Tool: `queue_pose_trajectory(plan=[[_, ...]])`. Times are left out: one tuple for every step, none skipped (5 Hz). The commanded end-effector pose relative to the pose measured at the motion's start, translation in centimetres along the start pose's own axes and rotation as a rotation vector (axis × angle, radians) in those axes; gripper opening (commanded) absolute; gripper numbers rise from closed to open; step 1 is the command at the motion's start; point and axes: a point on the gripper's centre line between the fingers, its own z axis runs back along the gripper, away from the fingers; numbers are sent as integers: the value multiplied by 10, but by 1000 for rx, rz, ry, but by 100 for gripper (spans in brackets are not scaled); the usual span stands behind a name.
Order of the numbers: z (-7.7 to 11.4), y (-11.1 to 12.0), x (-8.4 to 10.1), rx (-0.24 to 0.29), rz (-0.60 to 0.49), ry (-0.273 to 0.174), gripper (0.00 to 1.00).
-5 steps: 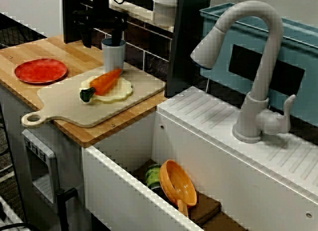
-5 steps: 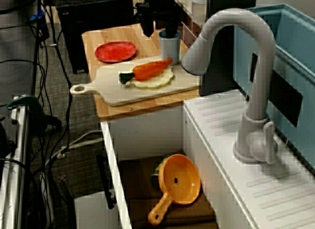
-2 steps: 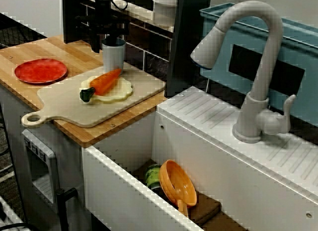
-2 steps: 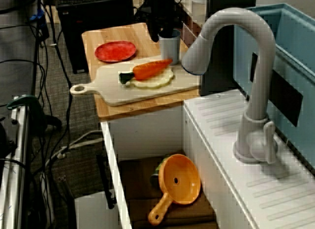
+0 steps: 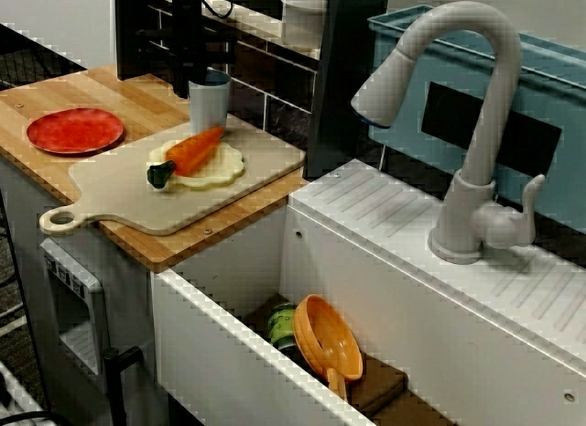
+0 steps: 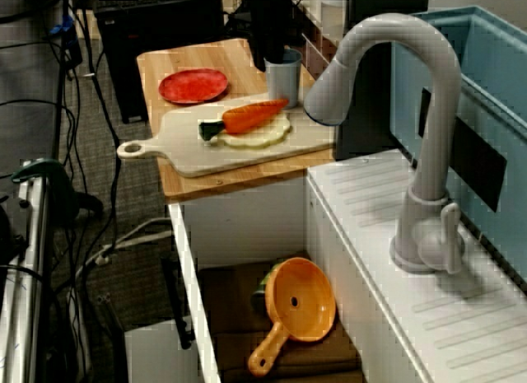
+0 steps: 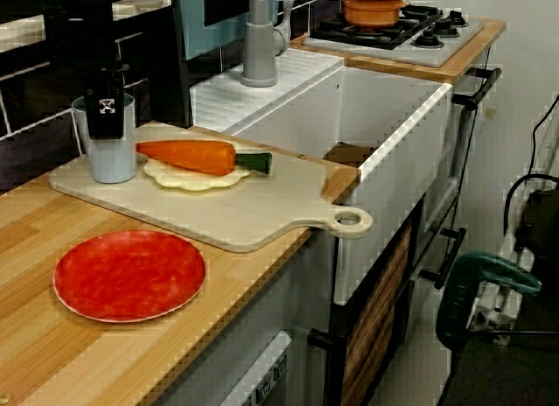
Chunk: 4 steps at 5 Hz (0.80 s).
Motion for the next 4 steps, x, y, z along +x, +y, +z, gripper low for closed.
queue_pose_trajectory(plan=[[42, 18, 2, -49, 6, -43, 0], [58, 20, -2, -71, -7, -24, 0], [73, 25, -6, -102, -12, -18, 0], [81, 31, -8, -115, -13, -13, 0]])
